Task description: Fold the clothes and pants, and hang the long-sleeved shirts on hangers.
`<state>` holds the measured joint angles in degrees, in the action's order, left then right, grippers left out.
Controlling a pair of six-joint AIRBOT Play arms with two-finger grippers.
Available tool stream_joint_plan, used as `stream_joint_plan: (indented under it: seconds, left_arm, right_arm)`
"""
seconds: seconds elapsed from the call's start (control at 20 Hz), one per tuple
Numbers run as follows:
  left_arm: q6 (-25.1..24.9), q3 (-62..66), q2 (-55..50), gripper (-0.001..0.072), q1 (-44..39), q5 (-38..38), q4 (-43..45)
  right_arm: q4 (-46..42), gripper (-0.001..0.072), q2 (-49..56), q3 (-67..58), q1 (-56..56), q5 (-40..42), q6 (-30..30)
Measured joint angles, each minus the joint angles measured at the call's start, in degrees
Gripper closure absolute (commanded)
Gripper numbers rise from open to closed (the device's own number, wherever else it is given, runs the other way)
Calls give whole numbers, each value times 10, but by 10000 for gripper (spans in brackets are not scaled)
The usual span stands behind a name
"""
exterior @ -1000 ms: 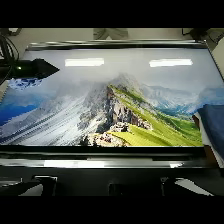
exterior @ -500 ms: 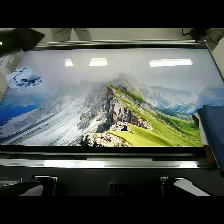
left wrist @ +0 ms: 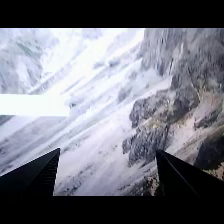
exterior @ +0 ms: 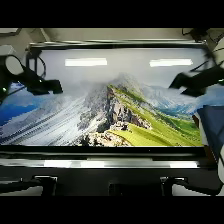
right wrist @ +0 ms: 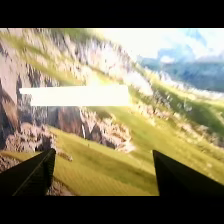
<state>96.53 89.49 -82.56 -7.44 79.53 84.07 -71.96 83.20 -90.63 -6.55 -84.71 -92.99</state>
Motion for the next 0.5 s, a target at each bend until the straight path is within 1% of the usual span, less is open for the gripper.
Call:
stream_joint_plan:
  seconds: [0.1, 0.2, 0.5]
  left_arm:
    - [6, -61, 25, -4, -6, -29, -7]
    - [8, -95, 38, -5, -9, -46, -8]
    - [8, -127, 48, -5, -12, -67, -11]
  right_arm:
    - [-21, 25, 9, 30, 48, -14, -5]
    - [-37, 25, 13, 46, 73, -26, 2]
    - [-51, 25, 17, 60, 95, -43, 16]
